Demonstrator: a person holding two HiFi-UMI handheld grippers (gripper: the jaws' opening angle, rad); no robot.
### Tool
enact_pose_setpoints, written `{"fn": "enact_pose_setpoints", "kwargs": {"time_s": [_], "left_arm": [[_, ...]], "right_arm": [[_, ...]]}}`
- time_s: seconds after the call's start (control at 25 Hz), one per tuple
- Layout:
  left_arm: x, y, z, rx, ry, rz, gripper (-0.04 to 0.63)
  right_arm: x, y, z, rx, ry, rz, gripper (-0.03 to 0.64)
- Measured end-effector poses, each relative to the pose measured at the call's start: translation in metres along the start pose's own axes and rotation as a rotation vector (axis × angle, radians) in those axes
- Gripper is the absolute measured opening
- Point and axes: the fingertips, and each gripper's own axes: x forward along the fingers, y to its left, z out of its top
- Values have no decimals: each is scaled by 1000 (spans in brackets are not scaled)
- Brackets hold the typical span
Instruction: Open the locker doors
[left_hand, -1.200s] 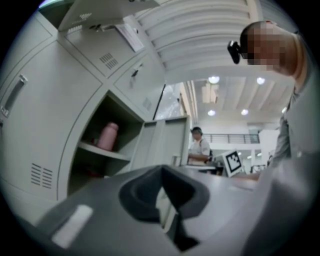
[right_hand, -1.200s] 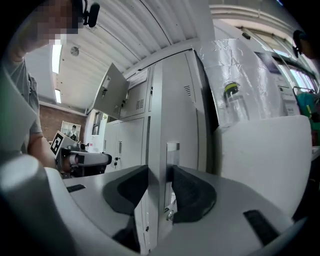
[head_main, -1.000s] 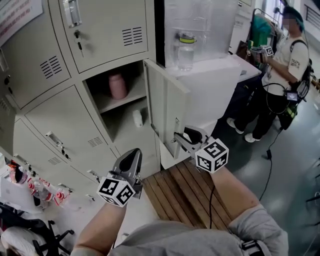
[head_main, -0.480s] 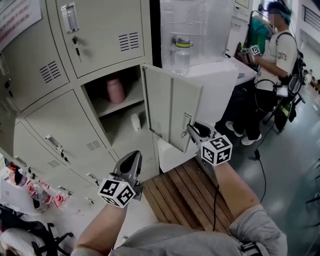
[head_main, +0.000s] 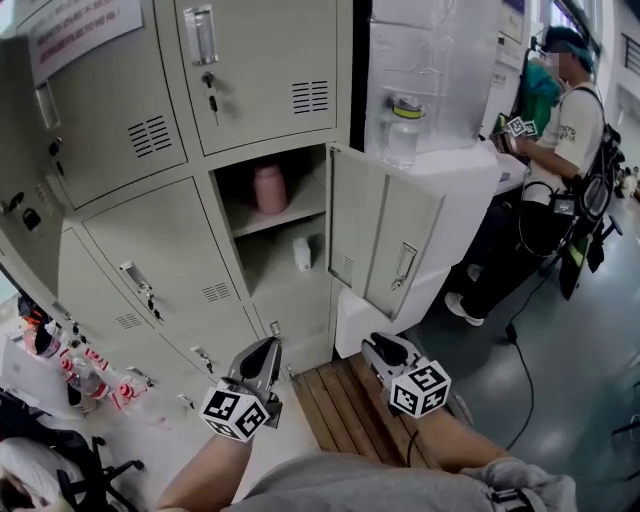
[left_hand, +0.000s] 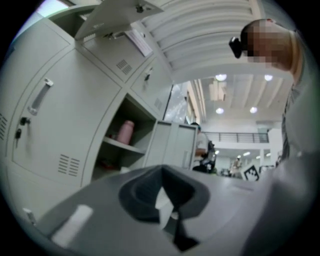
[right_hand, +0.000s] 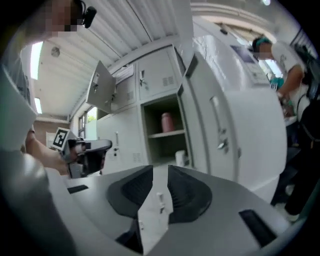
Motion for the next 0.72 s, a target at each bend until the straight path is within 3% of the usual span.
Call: {"fn": "enact_pose_setpoints", "kwargs": {"time_s": [0.12,0.24,0.44,0.72], "left_arm": [[-39,17,-22,-34,52,36,5],[-80,29,-42,-63,114,60,2],[-127,59,-39,-115,73,187,3],[-166,79,-45,-44,148,308,5]], "right_arm": [[27,63,-47,68,91,140,63],[49,104,-51,37,97,223,60],[71,126,-34,-17,86,300,60],[90,151,-57,19,104,408,60]]}}
